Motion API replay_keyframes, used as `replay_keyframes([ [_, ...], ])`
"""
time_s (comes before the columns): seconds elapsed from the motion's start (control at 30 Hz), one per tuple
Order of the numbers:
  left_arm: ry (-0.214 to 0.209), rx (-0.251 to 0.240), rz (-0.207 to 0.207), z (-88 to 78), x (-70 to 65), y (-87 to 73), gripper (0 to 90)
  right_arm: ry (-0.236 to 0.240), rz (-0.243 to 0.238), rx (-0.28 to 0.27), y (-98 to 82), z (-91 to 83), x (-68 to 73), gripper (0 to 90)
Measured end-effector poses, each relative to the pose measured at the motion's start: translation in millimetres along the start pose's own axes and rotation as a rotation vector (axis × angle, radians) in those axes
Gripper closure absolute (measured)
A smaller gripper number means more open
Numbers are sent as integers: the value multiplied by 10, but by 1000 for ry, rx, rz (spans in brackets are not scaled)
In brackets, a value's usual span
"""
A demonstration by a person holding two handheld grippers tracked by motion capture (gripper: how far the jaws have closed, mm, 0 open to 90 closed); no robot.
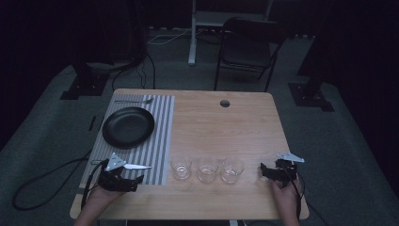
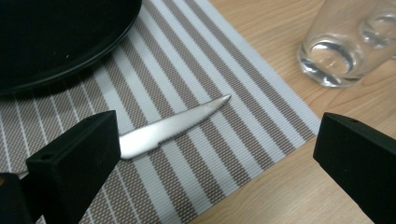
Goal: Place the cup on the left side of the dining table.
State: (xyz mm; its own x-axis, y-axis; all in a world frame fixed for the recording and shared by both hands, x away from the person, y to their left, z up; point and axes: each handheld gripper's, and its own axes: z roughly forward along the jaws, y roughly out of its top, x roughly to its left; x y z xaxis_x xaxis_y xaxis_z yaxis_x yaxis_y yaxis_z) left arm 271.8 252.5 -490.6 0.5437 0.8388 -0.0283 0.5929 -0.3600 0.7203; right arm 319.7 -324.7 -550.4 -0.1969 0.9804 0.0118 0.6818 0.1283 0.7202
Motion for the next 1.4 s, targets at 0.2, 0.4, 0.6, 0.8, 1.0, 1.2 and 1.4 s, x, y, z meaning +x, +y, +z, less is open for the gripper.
replay_keyframes([
  [0.2, -16, 1, 28, 21, -56, 72, 11, 0, 0, 0, 0, 0, 0, 117],
  [0.4, -50, -9, 62, 52, -118, 138, 12, 0, 1, 0, 0, 0, 1, 117],
  [0.6, -78, -7, 92, 82, -171, 219, 12, 0, 1, 0, 0, 0, 0, 117],
  [0.8, -118, -14, 126, 107, -233, 302, 12, 0, 0, 0, 0, 0, 0, 117],
  [1.0, -136, -17, 151, 124, -283, 387, 12, 0, -1, -1, -1, 1, -1, 117],
  [1.2, -151, -33, 170, 119, -328, 478, 46, 0, -1, -1, -1, 1, -1, 117],
  [1.4, -175, -44, 199, 124, -389, 587, 45, 0, -2, -1, -1, 1, -2, 117],
])
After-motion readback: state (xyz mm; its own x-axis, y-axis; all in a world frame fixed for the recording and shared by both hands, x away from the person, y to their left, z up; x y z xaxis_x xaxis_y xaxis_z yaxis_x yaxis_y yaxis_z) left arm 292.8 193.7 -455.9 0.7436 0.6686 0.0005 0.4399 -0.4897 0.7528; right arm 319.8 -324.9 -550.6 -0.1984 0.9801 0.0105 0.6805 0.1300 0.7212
